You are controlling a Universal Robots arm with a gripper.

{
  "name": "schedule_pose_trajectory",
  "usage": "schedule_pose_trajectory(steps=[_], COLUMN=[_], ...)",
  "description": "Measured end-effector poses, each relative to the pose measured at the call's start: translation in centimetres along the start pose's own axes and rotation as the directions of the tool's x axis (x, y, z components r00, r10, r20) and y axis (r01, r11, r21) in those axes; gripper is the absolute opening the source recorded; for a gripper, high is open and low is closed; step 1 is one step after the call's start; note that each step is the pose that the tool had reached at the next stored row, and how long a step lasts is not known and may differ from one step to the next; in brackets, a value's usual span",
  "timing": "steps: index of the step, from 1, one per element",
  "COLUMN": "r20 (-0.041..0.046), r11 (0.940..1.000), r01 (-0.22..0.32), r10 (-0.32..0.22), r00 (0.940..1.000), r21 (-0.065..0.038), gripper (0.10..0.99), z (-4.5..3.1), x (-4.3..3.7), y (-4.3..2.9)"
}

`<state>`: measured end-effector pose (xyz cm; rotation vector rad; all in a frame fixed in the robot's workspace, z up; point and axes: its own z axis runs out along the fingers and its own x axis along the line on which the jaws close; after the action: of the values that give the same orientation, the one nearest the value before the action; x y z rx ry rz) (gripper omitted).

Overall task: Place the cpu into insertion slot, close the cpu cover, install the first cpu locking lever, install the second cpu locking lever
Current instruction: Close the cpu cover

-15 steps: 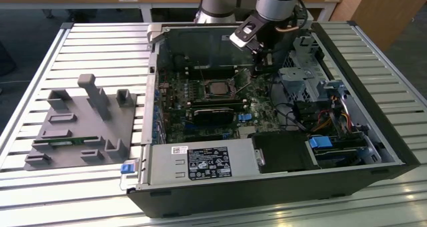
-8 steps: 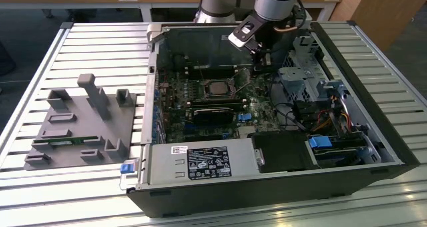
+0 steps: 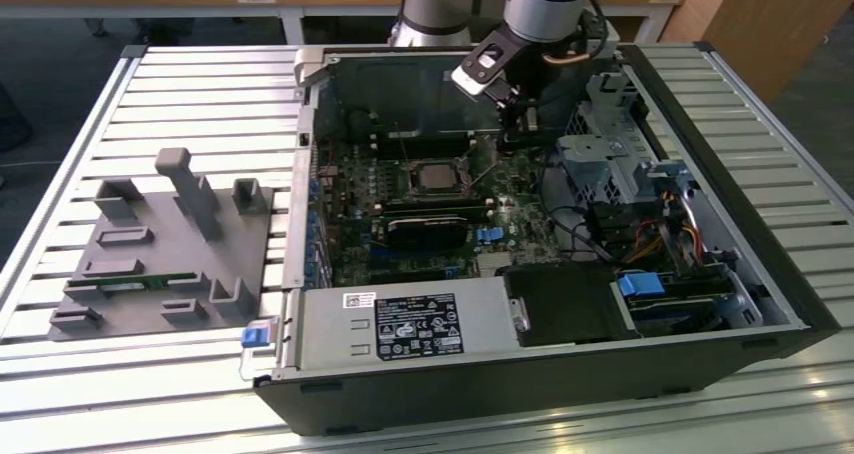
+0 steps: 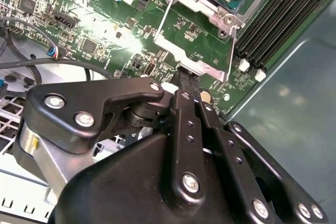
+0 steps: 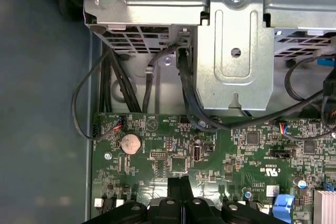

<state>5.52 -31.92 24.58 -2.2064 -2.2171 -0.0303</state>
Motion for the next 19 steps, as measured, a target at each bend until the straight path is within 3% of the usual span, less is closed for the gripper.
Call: schedule_pose_trajectory(steps=[19], r20=[0.0], r11=[1.0], r01=[0.0], r10=[0.0], r00=[1.0], r21=[0.0], gripper=[0.106], z=[0.0], x=[0.0], y=[-0.68])
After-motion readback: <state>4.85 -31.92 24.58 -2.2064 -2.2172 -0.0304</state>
